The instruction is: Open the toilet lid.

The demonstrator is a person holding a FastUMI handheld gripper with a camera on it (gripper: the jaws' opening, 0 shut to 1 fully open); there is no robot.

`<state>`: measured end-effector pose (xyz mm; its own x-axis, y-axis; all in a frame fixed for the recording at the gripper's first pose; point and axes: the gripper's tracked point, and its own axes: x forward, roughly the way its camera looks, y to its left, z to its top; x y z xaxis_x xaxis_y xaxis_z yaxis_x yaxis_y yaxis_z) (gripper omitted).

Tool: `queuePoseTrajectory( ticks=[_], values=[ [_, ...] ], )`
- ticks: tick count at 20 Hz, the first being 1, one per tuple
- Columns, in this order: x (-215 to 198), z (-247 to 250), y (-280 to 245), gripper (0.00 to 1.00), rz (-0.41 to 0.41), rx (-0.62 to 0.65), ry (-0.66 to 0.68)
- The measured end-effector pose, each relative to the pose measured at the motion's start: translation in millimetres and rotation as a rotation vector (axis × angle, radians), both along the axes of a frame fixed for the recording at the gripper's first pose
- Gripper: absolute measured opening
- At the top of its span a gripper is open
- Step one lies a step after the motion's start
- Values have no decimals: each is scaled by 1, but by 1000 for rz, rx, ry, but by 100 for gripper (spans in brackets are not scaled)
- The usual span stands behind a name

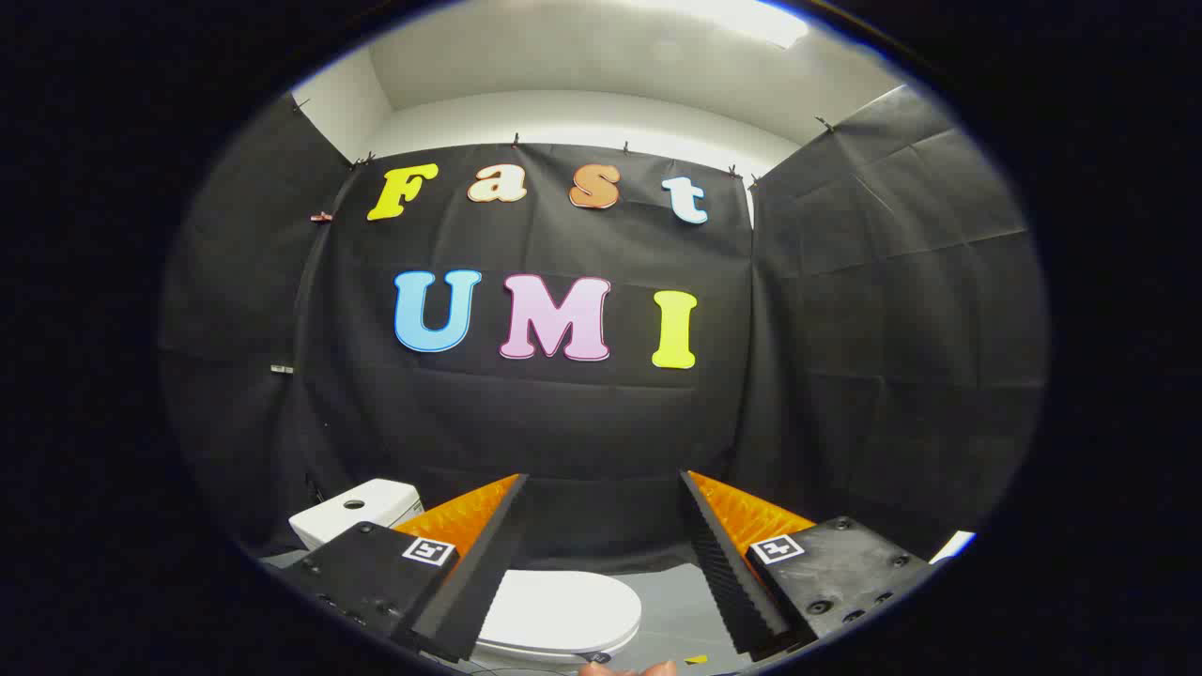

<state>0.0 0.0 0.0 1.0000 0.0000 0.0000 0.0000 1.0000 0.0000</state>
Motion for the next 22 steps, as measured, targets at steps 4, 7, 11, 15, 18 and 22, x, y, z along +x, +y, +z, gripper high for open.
queuePoseTrajectory(
  ticks=[4,7,11,15,18,22],
  values=[
    [-2,1,0,98,3,-14,6],
    [-5,1,0,98,11,-13,9],
    [-5,2,0,98,10,-16,14],
    [-6,3,0,98,12,-16,10],
    [-6,1,-1,98,9,-13,15],
    [-6,1,0,98,7,-21,16]
  ],
)
